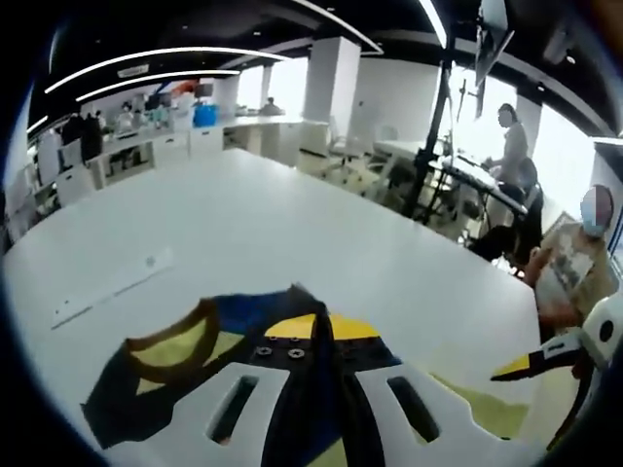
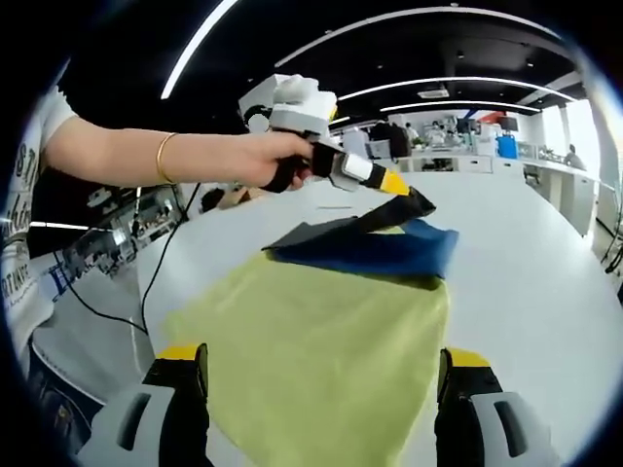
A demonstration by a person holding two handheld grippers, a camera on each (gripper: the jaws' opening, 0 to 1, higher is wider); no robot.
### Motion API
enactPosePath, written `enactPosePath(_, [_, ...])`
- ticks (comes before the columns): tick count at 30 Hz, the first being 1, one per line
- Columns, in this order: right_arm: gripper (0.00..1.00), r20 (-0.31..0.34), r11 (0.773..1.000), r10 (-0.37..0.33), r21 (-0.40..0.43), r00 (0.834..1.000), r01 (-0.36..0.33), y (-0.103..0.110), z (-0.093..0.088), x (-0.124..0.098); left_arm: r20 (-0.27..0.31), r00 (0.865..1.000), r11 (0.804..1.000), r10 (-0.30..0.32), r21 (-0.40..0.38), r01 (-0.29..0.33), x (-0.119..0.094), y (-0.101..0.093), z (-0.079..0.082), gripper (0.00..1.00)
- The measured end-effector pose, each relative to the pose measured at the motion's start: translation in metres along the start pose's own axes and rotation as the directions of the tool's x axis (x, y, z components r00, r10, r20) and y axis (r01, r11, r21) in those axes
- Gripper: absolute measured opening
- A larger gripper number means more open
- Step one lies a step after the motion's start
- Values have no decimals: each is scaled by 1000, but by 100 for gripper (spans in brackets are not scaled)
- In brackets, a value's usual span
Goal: Fold the garment on the visible template until the final outline fits inside the template.
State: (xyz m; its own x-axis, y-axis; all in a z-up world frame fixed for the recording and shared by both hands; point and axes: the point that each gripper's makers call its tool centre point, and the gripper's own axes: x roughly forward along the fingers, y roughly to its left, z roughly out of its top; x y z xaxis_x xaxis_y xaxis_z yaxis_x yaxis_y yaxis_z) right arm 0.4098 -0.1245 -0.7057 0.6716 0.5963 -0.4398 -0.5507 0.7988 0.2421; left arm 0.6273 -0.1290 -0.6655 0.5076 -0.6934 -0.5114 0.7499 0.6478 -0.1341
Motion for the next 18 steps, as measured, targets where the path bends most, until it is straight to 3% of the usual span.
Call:
enactPosePath(12, [97,-11,1000,5,3,1000,-5,1,-3,1,-63,998,1000,-28,-1,28,11,-19,-30,1])
enactPosePath(15, [98,-12,1000,9,-1,1000,-9,2,-2,2,-46,996,997,-75,-27,74,9,-27,-29,1])
enactPosePath(18, [98,-17,1000,17,-10,1000,-17,4,0,3,-35,995,996,-88,-11,88,4,-31,-26,9])
